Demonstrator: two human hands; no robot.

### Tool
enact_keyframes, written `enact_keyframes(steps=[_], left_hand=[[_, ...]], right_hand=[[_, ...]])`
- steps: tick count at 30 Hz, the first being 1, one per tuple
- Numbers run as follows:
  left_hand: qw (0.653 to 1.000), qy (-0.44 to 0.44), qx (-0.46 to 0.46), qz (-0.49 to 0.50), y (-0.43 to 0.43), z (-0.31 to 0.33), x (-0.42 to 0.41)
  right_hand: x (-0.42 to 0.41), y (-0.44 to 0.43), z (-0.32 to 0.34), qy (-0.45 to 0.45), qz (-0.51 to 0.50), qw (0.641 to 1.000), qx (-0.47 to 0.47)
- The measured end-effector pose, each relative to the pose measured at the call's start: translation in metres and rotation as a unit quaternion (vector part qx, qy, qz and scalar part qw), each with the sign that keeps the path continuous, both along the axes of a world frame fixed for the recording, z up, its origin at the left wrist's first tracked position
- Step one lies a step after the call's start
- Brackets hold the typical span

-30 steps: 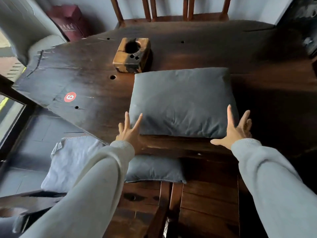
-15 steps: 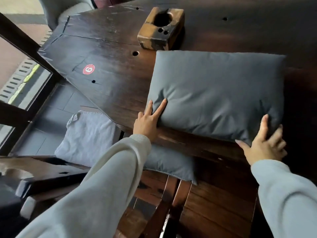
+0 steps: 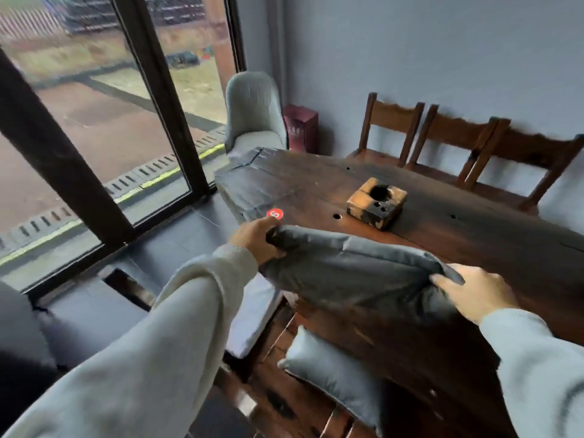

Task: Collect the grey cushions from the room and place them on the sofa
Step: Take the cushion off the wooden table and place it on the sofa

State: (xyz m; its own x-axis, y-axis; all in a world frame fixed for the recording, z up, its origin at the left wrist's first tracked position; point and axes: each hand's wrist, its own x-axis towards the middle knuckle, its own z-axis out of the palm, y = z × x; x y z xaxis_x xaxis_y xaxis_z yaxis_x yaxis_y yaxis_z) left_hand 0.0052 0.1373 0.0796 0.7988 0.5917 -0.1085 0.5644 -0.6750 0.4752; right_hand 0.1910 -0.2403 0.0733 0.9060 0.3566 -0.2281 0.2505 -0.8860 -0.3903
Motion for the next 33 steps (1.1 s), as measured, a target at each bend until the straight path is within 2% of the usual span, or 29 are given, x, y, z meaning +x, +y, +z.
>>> enact_keyframes(steps=[2,3,5,6,8,11,15,19,22,25,28,30,33], left_hand=[[0.995,-0.04,-0.064,0.065,0.058,0.064,-0.091],[0.991,-0.052,-0.102,0.071,0.066,0.068,-0.095],[0.976,-0.123,-0.14,0.11,0.111,0.122,-0.216],[0.965,-0.168,-0.167,0.117,0.117,0.125,-0.22],[0.916,-0.3,-0.18,0.199,0.143,0.162,-0.362],[0.851,-0.396,-0.224,0.264,0.154,0.178,-0.492],[0.816,-0.424,-0.237,0.312,0.156,0.17,-0.65],[0.716,-0.53,-0.197,0.41,0.159,0.153,-0.78],[0.662,-0.546,-0.162,0.488,0.165,0.135,-0.867],[0.611,-0.553,-0.134,0.551,0.177,0.116,-0.929],[0.592,-0.54,-0.111,0.588,0.201,0.098,-0.977],[0.596,-0.519,-0.101,0.604,0.225,0.086,-1.006],[0.612,-0.476,-0.077,0.627,0.272,0.068,-1.046]], right_hand=[[-0.033,0.063,0.068,0.022,0.098,0.994,0.033],[-0.033,0.066,0.088,0.037,0.096,0.994,0.031],[-0.09,0.137,0.152,0.031,0.212,0.975,0.051],[-0.093,0.14,0.173,0.032,0.223,0.973,0.053],[-0.177,0.216,0.229,0.049,0.305,0.946,0.098],[-0.257,0.276,0.283,0.083,0.378,0.917,0.097],[-0.374,0.369,0.318,0.102,0.448,0.882,0.108],[-0.496,0.451,0.31,0.173,0.457,0.841,0.233],[-0.576,0.504,0.279,0.252,0.461,0.806,0.273],[-0.65,0.559,0.245,0.262,0.475,0.779,0.313],[-0.721,0.623,0.205,0.226,0.474,0.777,0.348],[-0.757,0.668,0.179,0.207,0.48,0.777,0.351],[-0.804,0.734,0.139,0.235,0.479,0.776,0.335]])
